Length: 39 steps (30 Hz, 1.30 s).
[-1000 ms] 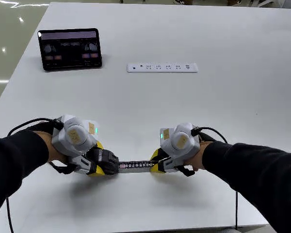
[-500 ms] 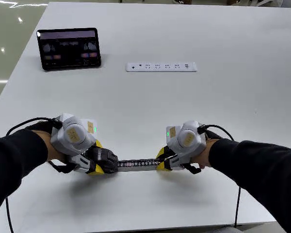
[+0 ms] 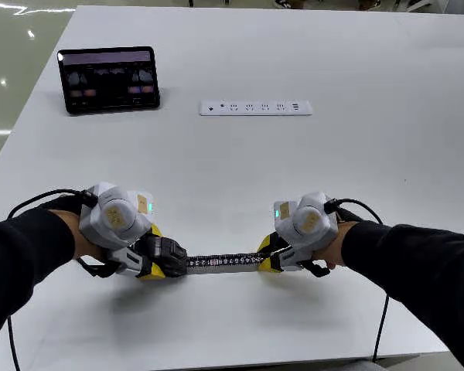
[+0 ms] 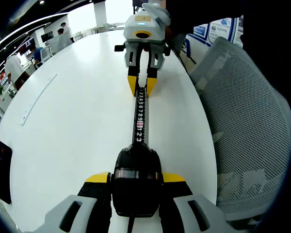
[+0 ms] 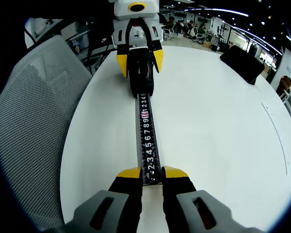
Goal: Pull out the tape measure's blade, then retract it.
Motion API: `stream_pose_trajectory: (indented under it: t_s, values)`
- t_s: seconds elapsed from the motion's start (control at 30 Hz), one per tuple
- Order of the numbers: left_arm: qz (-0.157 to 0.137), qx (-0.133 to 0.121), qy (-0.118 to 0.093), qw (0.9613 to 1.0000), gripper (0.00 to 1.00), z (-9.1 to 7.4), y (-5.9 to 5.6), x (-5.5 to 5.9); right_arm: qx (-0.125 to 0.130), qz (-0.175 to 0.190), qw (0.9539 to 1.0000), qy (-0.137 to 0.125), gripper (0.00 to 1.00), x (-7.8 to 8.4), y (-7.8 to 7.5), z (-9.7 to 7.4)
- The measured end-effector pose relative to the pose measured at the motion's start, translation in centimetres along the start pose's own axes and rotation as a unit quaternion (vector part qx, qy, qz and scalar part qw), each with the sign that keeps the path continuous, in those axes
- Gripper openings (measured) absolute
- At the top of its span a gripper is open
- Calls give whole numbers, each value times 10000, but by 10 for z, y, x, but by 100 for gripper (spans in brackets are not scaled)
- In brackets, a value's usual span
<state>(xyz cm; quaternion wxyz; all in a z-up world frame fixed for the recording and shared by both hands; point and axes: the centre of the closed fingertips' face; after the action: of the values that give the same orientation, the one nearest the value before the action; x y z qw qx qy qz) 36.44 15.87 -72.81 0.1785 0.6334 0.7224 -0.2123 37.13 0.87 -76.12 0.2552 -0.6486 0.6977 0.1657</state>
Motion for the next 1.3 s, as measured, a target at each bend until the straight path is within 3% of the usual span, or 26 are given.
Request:
stream_pose_trajectory:
  t_s: [1.3]
  values:
    - [-12,-49,-30,10000,34,-1,-2,-3,95,176,9997,120,10,30,-5,-22]
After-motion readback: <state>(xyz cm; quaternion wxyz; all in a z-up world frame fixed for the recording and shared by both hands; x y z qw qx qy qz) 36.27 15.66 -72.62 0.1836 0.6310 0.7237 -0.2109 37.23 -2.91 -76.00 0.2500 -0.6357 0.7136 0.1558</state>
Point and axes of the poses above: the centre of the closed fingertips' face, and the gripper's own axes: z roughly forward along the fingers, y roughly to its left, x roughly out of its underside, and after that the axes turned 7 degrees about x, right-handed
